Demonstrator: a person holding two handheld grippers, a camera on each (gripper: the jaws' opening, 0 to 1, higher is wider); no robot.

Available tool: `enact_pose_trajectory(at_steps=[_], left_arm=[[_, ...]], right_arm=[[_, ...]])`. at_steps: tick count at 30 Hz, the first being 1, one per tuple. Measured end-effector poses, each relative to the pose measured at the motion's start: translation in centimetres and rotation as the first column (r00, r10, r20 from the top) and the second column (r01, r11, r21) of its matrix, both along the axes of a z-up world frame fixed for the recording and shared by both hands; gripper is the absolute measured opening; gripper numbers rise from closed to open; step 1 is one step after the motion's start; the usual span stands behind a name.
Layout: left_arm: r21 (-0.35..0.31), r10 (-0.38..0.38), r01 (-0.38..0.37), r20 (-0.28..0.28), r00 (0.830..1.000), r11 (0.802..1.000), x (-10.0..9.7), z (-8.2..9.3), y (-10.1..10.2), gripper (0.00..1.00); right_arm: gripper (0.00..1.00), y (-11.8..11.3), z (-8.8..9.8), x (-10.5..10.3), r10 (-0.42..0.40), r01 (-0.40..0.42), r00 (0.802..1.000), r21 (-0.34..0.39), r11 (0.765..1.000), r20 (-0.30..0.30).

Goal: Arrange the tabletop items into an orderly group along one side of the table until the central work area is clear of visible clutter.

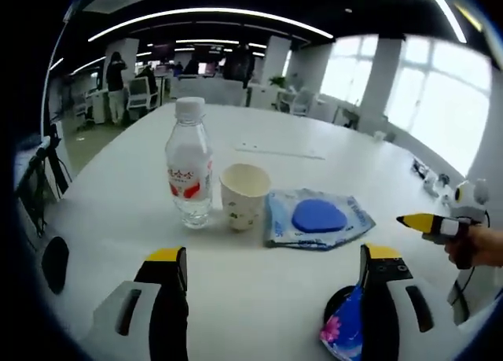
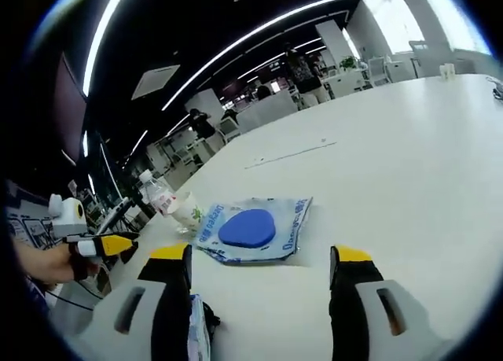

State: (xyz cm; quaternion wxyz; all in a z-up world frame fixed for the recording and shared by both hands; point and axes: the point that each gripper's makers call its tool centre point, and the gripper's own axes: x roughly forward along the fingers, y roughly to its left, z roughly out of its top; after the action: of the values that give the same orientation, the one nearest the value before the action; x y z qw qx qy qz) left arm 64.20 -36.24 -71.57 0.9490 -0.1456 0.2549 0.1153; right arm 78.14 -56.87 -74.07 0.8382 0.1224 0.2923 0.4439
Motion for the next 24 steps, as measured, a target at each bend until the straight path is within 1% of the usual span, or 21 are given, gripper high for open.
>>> enact_pose_trajectory(at_steps=[3, 4, 7, 10, 12, 15, 18, 20, 22, 24], left_arm=[[0.009, 0.002, -0.002, 0.001, 1.0, 1.0, -0.4, 0.2, 0.1, 0.86], [0.007, 0.003, -0.003, 0.004, 1.0, 1.0, -0.5, 0.3, 0.1, 0.86], [-0.003, 0.011, -0.01, 0.02, 1.0, 1.0, -0.9, 0.6, 0.1, 0.87], [-0.02, 0.025, -0.024, 0.039, 0.999, 1.0, -1.1, 0.8, 0.3, 0.86], [-0.029, 0.032, -0.03, 0.041, 0.999, 0.999, -1.2, 0.9, 0.5, 0.85], [-0.04, 0.034, -0.032, 0.052, 0.998, 0.999, -1.3, 1.1, 0.7, 0.83], [-0.052, 0.031, -0.028, 0.065, 0.997, 0.998, -1.5, 1.3, 0.3, 0.82], [-0.064, 0.039, -0.035, 0.063, 0.997, 0.997, -1.8, 1.0, 0.0, 0.81], [-0.092, 0.048, -0.043, 0.055, 0.997, 0.995, -2.4, 0.6, -0.7, 0.79], [-0.102, 0.051, -0.044, 0.066, 0.997, 0.994, -2.7, 0.6, -1.2, 0.78]], right_arm=[[0.67, -1.0, 0.5, -0.2, -0.008, 0.008, 1.0, 0.007, 1.0, 0.007], [0.67, -0.8, 0.6, -0.1, -0.01, 0.01, 1.0, 0.011, 1.0, 0.008], [0.67, -1.4, 0.9, 0.2, -0.013, 0.013, 1.0, 0.006, 1.0, 0.018], [0.66, -1.2, 1.2, 0.2, -0.014, 0.014, 1.0, 0.005, 1.0, 0.014], [0.64, -1.0, 1.5, 0.5, -0.015, 0.015, 1.0, 0.011, 1.0, 0.017], [0.64, -0.5, 1.7, 0.9, -0.007, 0.007, 1.0, 0.012, 1.0, 0.026], [0.64, 0.7, 2.0, 0.3, 0.023, -0.024, 0.999, 0.024, 0.999, 0.026], [0.64, 1.0, 2.0, 0.0, 0.038, -0.039, 0.999, 0.028, 0.999, 0.027], [0.63, 1.3, 1.8, -0.4, 0.05, -0.051, 0.998, 0.028, 0.998, 0.023], [0.63, 1.8, 1.8, -1.2, 0.067, -0.068, 0.998, 0.032, 0.997, 0.021]])
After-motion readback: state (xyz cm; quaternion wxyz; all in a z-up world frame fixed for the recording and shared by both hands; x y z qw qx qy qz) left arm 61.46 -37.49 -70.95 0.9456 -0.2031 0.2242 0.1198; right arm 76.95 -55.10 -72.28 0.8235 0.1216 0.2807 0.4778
